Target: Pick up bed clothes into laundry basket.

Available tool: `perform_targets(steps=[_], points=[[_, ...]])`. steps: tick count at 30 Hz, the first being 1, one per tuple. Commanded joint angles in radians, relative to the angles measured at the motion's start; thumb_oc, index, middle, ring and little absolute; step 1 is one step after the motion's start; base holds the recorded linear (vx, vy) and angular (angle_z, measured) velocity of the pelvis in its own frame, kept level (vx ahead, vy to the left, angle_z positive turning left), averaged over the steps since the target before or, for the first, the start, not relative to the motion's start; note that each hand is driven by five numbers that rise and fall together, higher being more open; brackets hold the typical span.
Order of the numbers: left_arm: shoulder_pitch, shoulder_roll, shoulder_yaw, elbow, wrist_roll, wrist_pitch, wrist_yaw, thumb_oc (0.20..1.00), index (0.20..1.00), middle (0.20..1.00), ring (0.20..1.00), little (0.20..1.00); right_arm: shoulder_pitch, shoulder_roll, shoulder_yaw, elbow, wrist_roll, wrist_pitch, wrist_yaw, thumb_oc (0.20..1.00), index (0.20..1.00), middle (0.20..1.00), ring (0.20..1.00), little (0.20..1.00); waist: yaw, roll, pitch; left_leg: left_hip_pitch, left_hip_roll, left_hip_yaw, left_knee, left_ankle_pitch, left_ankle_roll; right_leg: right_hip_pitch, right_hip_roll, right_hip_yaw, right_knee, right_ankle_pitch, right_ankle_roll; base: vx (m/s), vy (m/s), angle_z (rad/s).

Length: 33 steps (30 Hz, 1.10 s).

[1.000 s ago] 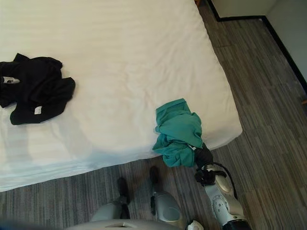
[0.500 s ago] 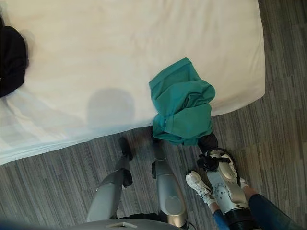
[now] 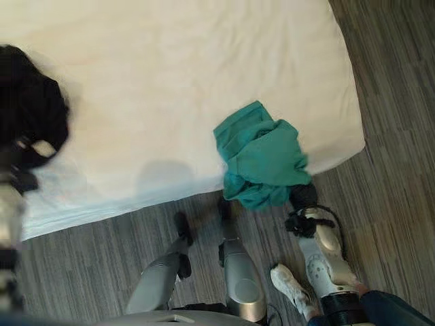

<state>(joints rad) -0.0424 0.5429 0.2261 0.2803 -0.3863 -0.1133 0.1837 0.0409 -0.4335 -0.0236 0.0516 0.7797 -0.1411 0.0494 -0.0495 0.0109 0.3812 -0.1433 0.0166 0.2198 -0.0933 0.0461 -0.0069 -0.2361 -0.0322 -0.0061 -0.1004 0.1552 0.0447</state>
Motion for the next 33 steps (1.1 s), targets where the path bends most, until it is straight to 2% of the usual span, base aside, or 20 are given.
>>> perform_targets(steps=[1, 3, 4, 5, 8, 15, 16, 22, 24, 25, 26, 28, 29, 30, 31, 32, 33], points=[[0.144, -0.108, 0.024, -0.118, -0.140, -0.112, -0.064, 0.200, 0.200, 0.200, 0.200, 0.200, 0.022, 0.010, -0.085, -0.070, -0.161, -0.053, -0.007, 0.200, 0.200, 0.200, 0.200, 0.200, 0.046, 0.006, -0.215, 0.058, -0.006, -0.165, 0.006, -0.005, -0.024, 0.113, -0.107, -0.061, 0.046, -0.052, 0.106, 0.15, -0.069, 0.35], [0.198, -0.153, 0.038, -0.177, -0.156, -0.112, -0.091, 0.200, 0.200, 0.200, 0.200, 0.200, 0.034, 0.014, -0.096, -0.084, -0.185, -0.046, 0.004, 0.200, 0.200, 0.200, 0.200, 0.200, 0.057, 0.005, -0.253, 0.095, -0.009, -0.181, 0.006, -0.011, -0.019, 0.149, -0.108, -0.070, 0.061, -0.074, 0.104, 0.14, -0.061, 0.29], [0.202, -0.155, 0.039, -0.180, -0.156, -0.111, -0.091, 0.200, 0.200, 0.200, 0.200, 0.200, 0.036, 0.013, -0.096, -0.084, -0.185, -0.046, 0.004, 0.200, 0.200, 0.200, 0.200, 0.200, 0.056, 0.006, -0.252, 0.098, -0.009, -0.182, 0.006, -0.011, -0.019, 0.153, -0.108, -0.071, 0.061, -0.075, 0.104, 0.06, -0.082, 0.39], [0.224, -0.215, 0.021, -0.220, -0.191, -0.118, -0.104, 0.200, 0.200, 0.200, 0.200, 0.200, 0.038, 0.022, -0.086, -0.075, -0.203, -0.039, 0.012, 0.200, 0.200, 0.200, 0.200, 0.200, 0.075, 0.004, -0.287, 0.133, -0.012, -0.199, 0.006, -0.013, -0.016, 0.197, -0.113, -0.086, 0.069, -0.090, 0.100, 0.04, -0.065, 0.39], [0.257, -0.247, 0.015, -0.262, -0.164, -0.113, -0.102, 0.200, 0.200, 0.200, 0.200, 0.200, 0.055, 0.037, -0.083, -0.086, -0.210, -0.035, 0.021, 0.200, 0.200, 0.200, 0.200, 0.200, 0.085, 0.001, -0.314, 0.161, -0.014, -0.212, 0.006, -0.016, -0.013, 0.235, -0.116, -0.102, 0.065, -0.103, 0.096, 0.03, -0.076, 0.18], [0.270, -0.330, -0.028, -0.329, -0.259, -0.134, -0.143, 0.200, 0.200, 0.200, 0.200, 0.200, 0.070, 0.070, -0.030, -0.106, -0.206, -0.029, 0.043, 0.200, 0.200, 0.200, 0.200, 0.200, 0.120, -0.008, -0.385, 0.216, -0.014, -0.215, 0.006, -0.024, -0.010, 0.301, -0.114, -0.127, 0.057, -0.126, 0.088, 0.03, -0.073, 0.10], [0.211, -0.230, -0.076, -0.350, -0.046, -0.110, -0.043, 0.200, 0.200, 0.200, 0.200, 0.200, -0.010, 0.058, -0.055, -0.063, -0.415, -0.023, -0.094, 0.200, 0.200, 0.200, 0.200, 0.200, 0.069, -0.029, -0.343, 0.175, 0.033, -0.261, 0.013, -0.002, -0.032, 0.222, -0.093, -0.059, 0.112, -0.119, 0.069, 0.01, -0.066, -0.02], [0.254, -0.239, -0.022, -0.317, -0.018, -0.102, -0.024, 0.200, 0.200, 0.200, 0.200, 0.200, 0.067, 0.064, -0.126, -0.076, -0.438, -0.030, -0.114, 0.200, 0.200, 0.200, 0.200, 0.200, 0.047, -0.034, -0.331, 0.185, 0.035, -0.249, 0.030, -0.011, -0.031, 0.221, -0.092, -0.030, 0.142, -0.127, 0.063, -0.01, -0.020, -0.03], [0.249, -0.242, -0.008, -0.318, -0.014, -0.109, -0.019, 0.200, 0.200, 0.200, 0.200, 0.200, 0.085, 0.055, -0.156, -0.089, -0.439, -0.041, -0.116, 0.200, 0.200, 0.200, 0.200, 0.200, 0.031, -0.042, -0.320, 0.178, 0.043, -0.237, 0.082, -0.038, -0.039, 0.224, -0.088, -0.021, 0.131, -0.130, 0.060, -0.03, -0.055, -0.21], [0.244, -0.242, -0.005, -0.326, -0.015, -0.112, -0.012, 0.200, 0.200, 0.200, 0.200, 0.200, 0.088, 0.050, -0.165, -0.093, -0.441, -0.048, -0.124, 0.200, 0.200, 0.200, 0.200, 0.200, 0.025, -0.049, -0.306, 0.167, 0.044, -0.245, 0.126, -0.057, -0.042, 0.214, -0.081, 0.004, 0.125, -0.114, 0.058, -0.10, -0.044, -0.35], [0.231, -0.238, -0.008, -0.329, -0.011, -0.117, -0.003, 0.200, 0.200, 0.200, 0.200, 0.200, 0.075, 0.044, -0.156, -0.082, -0.441, -0.061, -0.131, 0.200, 0.200, 0.200, 0.200, 0.200, 0.036, -0.055, -0.289, 0.154, 0.019, -0.319, 0.167, -0.078, -0.045, 0.187, -0.069, 0.052, 0.131, -0.102, 0.058, -0.14, -0.015, -0.50], [0.211, -0.242, -0.010, -0.347, -0.001, -0.120, 0.001, 0.200, 0.200, 0.200, 0.200, 0.200, 0.049, 0.033, -0.168, -0.057, -0.441, -0.070, -0.148, 0.200, 0.200, 0.200, 0.200, 0.200, 0.059, -0.060, -0.277, 0.148, -0.064, -0.512, 0.190, -0.123, -0.017, 0.125, -0.023, 0.181, 0.154, -0.071, 0.072, -0.09, -0.003, -1.40], [0.206, -0.240, -0.023, -0.357, -0.001, -0.119, -0.015, 0.200, 0.200, 0.200, 0.200, 0.200, 0.053, 0.031, -0.189, -0.060, -0.437, -0.075, -0.156, 0.200, 0.200, 0.200, 0.200, 0.200, 0.047, -0.059, -0.271, 0.149, -0.081, -0.562, 0.201, -0.138, -0.011, 0.109, 0.004, 0.244, 0.148, -0.054, 0.081, -0.19, 0.063, -3.12], [0.197, -0.235, -0.049, -0.356, -0.021, -0.130, -0.042, 0.200, 0.200, 0.200, 0.200, 0.200, 0.076, 0.048, -0.214, -0.078, -0.426, -0.081, -0.148, 0.200, 0.200, 0.200, 0.200, 0.200, 0.025, -0.062, -0.278, 0.156, -0.078, -0.543, 0.134, -0.117, 0.000, 0.065, 0.019, 0.295, 0.117, -0.008, 0.100, -0.16, 0.084, -3.18], [0.197, -0.234, -0.050, -0.355, -0.021, -0.131, -0.042, 0.200, 0.200, 0.200, 0.200, 0.200, 0.077, 0.049, -0.215, -0.079, -0.426, -0.080, -0.148, 0.200, 0.200, 0.200, 0.200, 0.200, 0.028, -0.062, -0.279, 0.157, -0.077, -0.541, 0.131, -0.116, 0.000, 0.064, 0.020, 0.297, 0.117, -0.007, 0.100, -0.17, 0.129, -2.68], [0.193, -0.225, -0.065, -0.350, -0.023, -0.127, -0.057, 0.200, 0.200, 0.200, 0.200, 0.200, 0.094, 0.055, -0.223, -0.092, -0.432, -0.081, -0.147, 0.200, 0.200, 0.200, 0.200, 0.200, 0.009, -0.061, -0.277, 0.167, -0.068, -0.511, 0.110, -0.119, 0.008, 0.048, 0.023, 0.304, 0.102, 0.011, 0.113, -0.14, 0.117, -1.38], [0.180, -0.212, -0.074, -0.343, -0.026, -0.126, -0.062, 0.200, 0.200, 0.200, 0.200, 0.200, 0.123, 0.073, -0.234, -0.113, -0.437, -0.077, -0.146, 0.200, 0.200, 0.200, 0.200, 0.200, -0.003, -0.073, -0.271, 0.164, -0.069, -0.467, 0.091, -0.104, 0.018, 0.020, 0.021, 0.328, 0.086, 0.043, 0.130, -0.24, 0.154, -1.62]])
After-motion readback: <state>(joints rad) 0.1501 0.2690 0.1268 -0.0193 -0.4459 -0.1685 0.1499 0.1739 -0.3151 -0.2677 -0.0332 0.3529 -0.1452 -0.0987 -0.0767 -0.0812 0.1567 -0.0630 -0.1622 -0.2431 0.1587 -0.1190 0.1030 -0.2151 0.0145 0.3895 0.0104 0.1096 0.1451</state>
